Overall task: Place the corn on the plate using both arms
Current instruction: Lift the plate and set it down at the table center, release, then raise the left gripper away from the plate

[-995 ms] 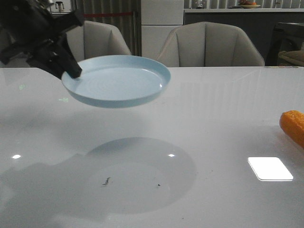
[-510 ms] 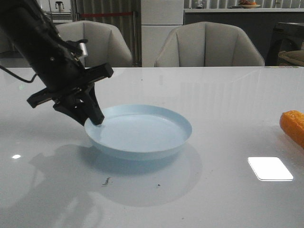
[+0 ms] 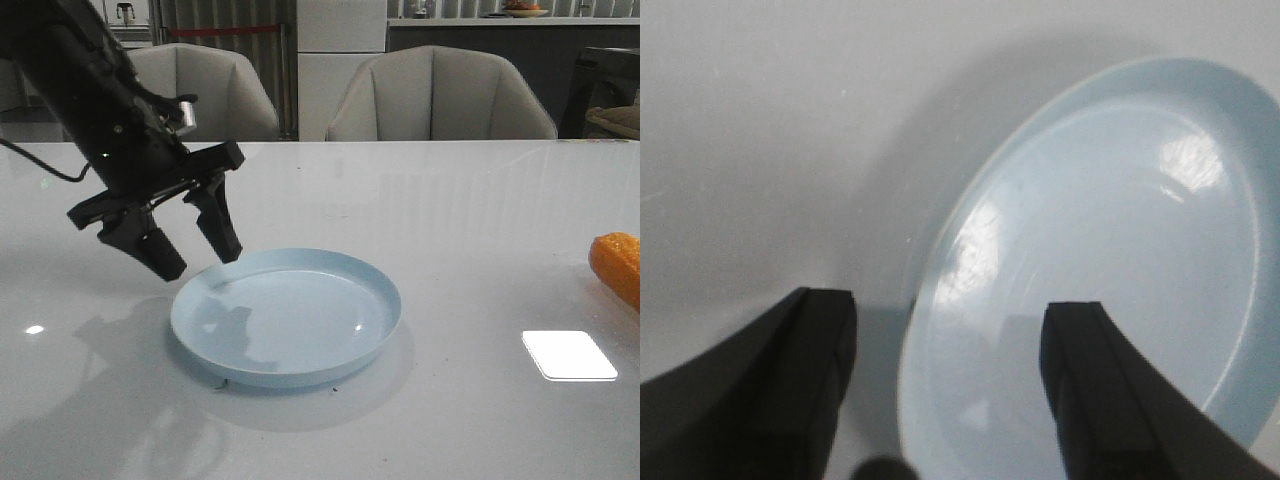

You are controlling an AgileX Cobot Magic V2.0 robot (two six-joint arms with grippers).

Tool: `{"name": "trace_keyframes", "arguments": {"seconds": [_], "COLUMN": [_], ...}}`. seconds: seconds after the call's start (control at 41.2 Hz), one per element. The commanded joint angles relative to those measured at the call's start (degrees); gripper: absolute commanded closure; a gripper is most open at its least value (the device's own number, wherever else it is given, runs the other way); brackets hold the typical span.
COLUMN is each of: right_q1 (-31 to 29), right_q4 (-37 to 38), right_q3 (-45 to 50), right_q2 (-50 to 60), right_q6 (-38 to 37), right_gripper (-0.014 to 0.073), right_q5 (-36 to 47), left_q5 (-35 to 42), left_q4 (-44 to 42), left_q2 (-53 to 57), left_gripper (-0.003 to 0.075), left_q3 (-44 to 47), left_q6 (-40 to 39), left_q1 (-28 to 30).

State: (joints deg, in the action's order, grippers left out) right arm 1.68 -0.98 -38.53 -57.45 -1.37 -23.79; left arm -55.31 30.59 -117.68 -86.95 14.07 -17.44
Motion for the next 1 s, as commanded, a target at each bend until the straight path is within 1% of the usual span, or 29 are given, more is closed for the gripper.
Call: {"name": "trace_keyframes", "arguments": {"seconds": [0.0,0.073,0.243,0.34,0.51,0.631,0.728,0.85,0.971], "right_q1": [0.16,0.16,0.16,0.16,0.16,0.16,0.16,0.16,0.16], "right_q4": [0.57,0.57,0.57,0.57,0.57,0.57,0.57,0.57,0.57], "right_q3": [-1.95,-1.95,-1.95,-1.95,-1.95,-1.95,-1.95,-1.95,-1.95], "right_q2": [0.67,0.67,0.67,0.67,0.67,0.67,0.67,0.67,0.67], "right_q6": [-0.04,-0.04,-0.04,-0.04,-0.04,-0.04,-0.04,-0.04,-0.04], "right_gripper": [0.0055,0.0055,0.0055,0.0055,0.0055,0.0055,0.0055,0.0055,0.0055], "right_q5": [3.11,2.62,1.21,0.69,0.54,0.54,0.01,-1.75,-3.77], "left_q5": [-1.45,-2.81,-1.29,3.48,11.72,18.93,23.77,30.42,38.34], "left_q4": [0.93,-0.53,-10.34,-16.28,-20.75,-21.55,-23.51,-24.56,-23.49], "left_q2": [2.98,3.09,5.62,9.85,19.08,27.29,33.92,44.14,54.21], "left_gripper": [0.0247,0.0247,0.0247,0.0247,0.0247,0.0247,0.0247,0.0247,0.0247], "left_q3": [-5.58,-9.67,-16.94,-17.21,-15.87,-9.48,-1.09,13.75,28.3], "left_q6": [1.67,3.0,3.13,2.03,2.03,2.03,2.03,2.03,2.03], "left_q1": [-0.51,-0.51,-0.51,-0.41,-0.41,0.3,1.32,4.86,10.31]}}
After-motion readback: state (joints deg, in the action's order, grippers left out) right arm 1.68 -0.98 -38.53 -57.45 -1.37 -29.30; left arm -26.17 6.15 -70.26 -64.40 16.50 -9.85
